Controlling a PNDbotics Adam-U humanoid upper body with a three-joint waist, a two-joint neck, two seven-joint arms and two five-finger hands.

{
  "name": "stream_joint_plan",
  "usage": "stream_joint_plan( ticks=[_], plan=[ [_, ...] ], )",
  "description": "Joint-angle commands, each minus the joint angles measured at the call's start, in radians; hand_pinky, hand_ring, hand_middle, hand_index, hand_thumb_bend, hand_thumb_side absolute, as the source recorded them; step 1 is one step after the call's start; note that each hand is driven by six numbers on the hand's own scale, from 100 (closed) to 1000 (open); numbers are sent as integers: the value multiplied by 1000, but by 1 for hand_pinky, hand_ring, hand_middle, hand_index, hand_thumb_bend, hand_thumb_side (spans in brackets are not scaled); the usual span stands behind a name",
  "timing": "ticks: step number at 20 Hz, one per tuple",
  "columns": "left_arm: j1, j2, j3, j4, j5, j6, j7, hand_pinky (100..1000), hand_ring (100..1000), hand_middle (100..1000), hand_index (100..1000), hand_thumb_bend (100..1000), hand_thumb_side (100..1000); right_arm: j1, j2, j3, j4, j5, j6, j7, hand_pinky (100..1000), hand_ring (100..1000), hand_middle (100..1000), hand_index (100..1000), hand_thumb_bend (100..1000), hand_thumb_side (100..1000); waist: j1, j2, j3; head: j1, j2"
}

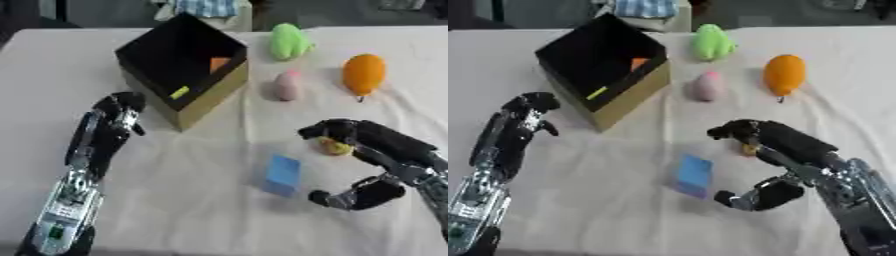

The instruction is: Pick up objects on the table and place them in the box.

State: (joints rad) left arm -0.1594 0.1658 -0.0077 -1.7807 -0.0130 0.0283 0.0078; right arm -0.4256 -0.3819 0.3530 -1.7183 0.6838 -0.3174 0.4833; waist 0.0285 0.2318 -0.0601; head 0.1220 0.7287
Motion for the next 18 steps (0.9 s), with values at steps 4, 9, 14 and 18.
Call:
stream_joint_plan(
  ticks=[4,9,14,18],
  plan=[
    [-6,10,-1,-9,-1,-1,-4,422,747,617,703,408,608,-29,28,19,41,31,-10,4,793,808,782,928,464,434,-16,-29,5,-4,1],
    [-7,11,-2,-9,-2,-1,-5,422,747,617,703,408,608,-29,43,35,83,45,-20,13,792,806,781,926,450,448,-19,-28,9,-5,2],
    [-8,11,-3,-9,-1,-1,-5,423,747,617,703,407,608,-26,55,44,120,56,-21,10,788,801,777,922,432,462,-22,-27,10,-4,2],
    [-8,11,-3,-9,-1,-1,-5,423,747,617,703,407,608,-28,68,45,151,71,-21,-2,784,796,772,918,427,463,-21,-28,11,-5,1]
  ],
)
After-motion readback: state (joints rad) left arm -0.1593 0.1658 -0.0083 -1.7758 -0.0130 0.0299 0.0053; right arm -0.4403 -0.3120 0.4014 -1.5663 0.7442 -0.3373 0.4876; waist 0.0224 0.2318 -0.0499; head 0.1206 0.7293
